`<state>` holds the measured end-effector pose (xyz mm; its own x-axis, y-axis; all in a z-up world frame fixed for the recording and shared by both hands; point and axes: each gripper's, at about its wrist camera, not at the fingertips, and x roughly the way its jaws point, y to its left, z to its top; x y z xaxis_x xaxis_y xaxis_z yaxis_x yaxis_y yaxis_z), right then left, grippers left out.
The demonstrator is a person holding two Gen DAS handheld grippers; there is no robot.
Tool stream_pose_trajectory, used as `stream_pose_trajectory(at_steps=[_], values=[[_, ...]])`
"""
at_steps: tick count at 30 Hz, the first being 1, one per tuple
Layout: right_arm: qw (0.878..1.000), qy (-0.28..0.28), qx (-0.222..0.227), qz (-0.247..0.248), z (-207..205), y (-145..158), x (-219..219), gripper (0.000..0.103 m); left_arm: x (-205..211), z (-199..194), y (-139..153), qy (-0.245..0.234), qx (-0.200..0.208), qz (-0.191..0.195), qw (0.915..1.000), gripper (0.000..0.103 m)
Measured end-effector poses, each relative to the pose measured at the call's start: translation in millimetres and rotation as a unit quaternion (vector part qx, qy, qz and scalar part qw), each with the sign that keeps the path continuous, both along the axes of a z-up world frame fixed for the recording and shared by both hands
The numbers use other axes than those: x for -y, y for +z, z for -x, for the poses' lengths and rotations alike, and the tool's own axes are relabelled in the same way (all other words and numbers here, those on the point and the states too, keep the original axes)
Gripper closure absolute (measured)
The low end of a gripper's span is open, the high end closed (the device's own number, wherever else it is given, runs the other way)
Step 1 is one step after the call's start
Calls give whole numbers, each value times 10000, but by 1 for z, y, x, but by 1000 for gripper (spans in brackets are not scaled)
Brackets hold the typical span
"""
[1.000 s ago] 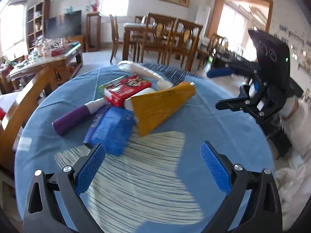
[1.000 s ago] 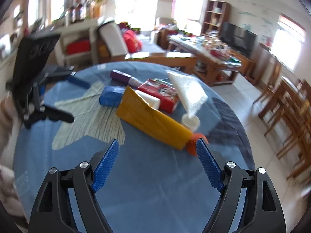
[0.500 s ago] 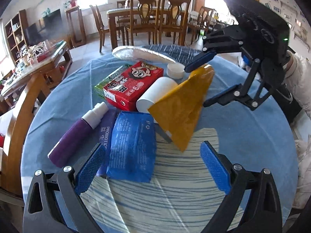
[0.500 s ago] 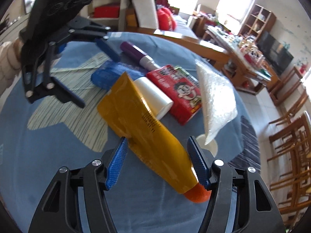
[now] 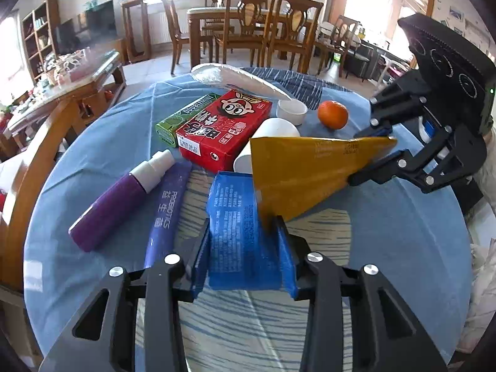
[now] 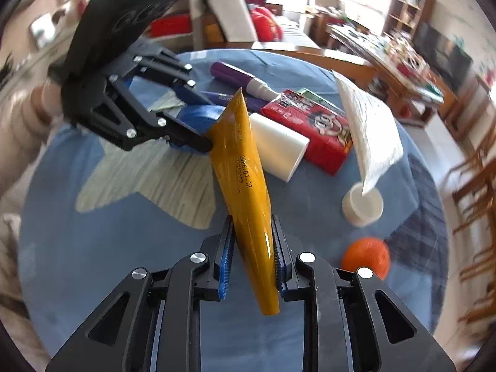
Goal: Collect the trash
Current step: 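Grasp the blue wrapper with left tool while right tool grasps yellow wrapper, then carry blue and yellow wrappers over the black bin and lower them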
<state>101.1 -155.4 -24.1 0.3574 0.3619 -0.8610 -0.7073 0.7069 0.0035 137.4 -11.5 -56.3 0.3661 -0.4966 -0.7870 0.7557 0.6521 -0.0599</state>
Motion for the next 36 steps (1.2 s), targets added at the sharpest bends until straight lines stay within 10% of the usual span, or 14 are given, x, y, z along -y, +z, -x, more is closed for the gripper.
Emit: stream_pose_trajectory(at_steps=[19, 36], values=[[9575, -1782, 521, -2205, 107, 61, 83, 90, -2, 75, 33, 506, 320, 534, 9968, 71], [9022, -2786, 1420, -2970, 216, 104, 188, 90, 123, 150, 72, -134, 729, 1637, 9837, 71]])
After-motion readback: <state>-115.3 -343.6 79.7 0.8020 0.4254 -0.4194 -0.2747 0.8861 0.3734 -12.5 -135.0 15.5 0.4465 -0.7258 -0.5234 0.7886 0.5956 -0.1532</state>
